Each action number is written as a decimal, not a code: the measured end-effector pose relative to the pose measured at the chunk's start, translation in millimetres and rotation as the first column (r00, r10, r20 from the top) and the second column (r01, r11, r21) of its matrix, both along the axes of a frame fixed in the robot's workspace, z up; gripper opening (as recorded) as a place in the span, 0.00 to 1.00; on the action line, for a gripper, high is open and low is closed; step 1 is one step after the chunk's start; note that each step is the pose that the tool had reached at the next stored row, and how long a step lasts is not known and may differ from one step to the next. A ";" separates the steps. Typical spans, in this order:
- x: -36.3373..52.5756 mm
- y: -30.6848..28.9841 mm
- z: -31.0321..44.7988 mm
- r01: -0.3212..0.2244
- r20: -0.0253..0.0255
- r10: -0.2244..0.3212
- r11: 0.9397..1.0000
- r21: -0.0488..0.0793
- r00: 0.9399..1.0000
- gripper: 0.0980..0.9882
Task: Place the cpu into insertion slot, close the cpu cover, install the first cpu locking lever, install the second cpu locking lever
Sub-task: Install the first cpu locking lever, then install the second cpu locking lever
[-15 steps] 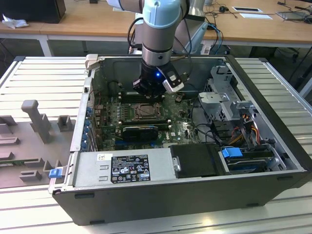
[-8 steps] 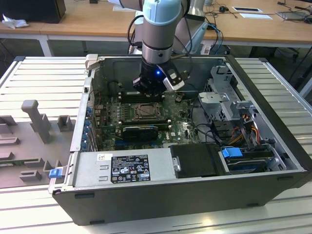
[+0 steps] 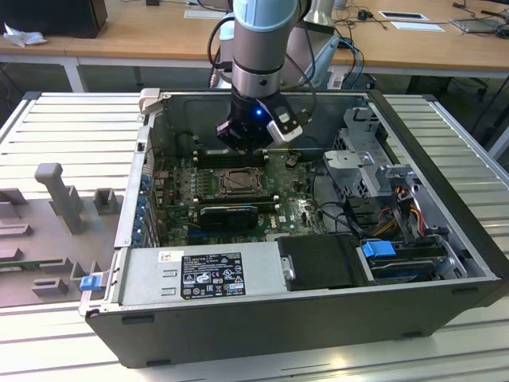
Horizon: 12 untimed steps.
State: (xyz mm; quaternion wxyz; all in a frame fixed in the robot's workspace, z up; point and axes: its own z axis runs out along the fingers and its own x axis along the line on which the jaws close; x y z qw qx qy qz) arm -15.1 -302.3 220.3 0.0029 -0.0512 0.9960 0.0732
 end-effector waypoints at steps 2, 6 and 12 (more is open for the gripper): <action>0.0 -1.9 -0.1 0.000 0.000 0.000 1.000 0.000 1.000 0.01; 0.0 -3.5 0.0 0.000 0.000 0.000 1.000 0.000 1.000 0.01; 0.0 -8.7 0.0 0.000 0.000 0.000 1.000 0.000 1.000 0.01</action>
